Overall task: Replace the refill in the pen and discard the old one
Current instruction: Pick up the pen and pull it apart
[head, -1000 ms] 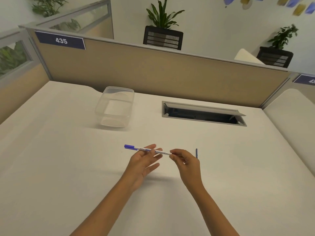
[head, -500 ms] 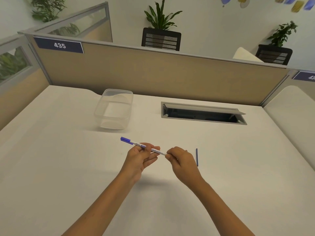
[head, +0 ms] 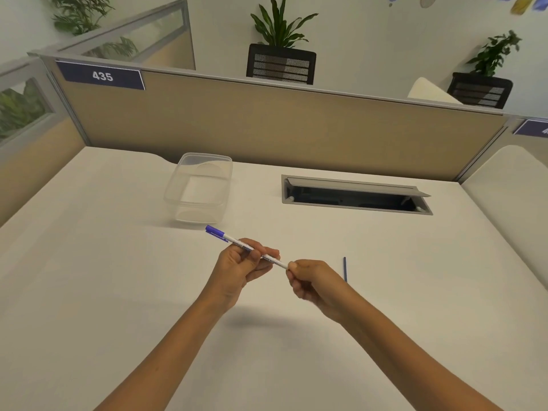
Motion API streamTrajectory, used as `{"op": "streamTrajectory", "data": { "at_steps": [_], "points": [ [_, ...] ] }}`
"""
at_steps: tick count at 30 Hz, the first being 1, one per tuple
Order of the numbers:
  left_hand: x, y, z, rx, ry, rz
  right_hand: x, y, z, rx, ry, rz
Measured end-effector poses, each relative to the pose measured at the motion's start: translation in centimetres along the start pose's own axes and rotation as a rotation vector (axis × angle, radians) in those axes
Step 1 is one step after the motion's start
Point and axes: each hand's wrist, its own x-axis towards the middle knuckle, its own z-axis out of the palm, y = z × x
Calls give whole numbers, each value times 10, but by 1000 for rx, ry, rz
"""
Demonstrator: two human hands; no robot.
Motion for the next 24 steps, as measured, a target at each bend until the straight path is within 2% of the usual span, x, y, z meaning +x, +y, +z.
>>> {"op": "streamTrajectory", "data": {
  "at_steps": [2,3,4,6,10,11,12,15,17,19,22,23,24],
  "points": [
    [2,3,0,0,-16,5,1,-3,-2,323,-90,168],
    [2,4,0,-4,-10,3,1,-4,-3,358,-113,188],
    [3,5,1,-9,6,-2,2,-6,-4,286,-101,157],
    [3,5,3,-37,72,-25,2,-9,-1,-101,14,-57],
    [4,6,10,-171,189,-111,4,-5,1,-1134,314,-694],
    [4,7,13,-198,194,-130,4,-5,0,-1247,347,-787],
    [4,7,15,-217,189,-138,5,-6,0,-1259,375,-820],
    [4,10,16,-187,158,-94,4,-8,4,-962,412,-699],
    [4,11,14,-139,126,-35,5,-7,10,-687,363,-529],
    [4,11,11,-98,83,14,6,-9,11,-269,271,-277],
    [4,11,7,-37,30,46,6,-16,4,455,-8,229],
    [3,10,7,-30,30,41,5,-19,2,541,-62,292],
    [2,10,7,-37,40,34,3,-20,2,508,-75,279]
  ]
}}
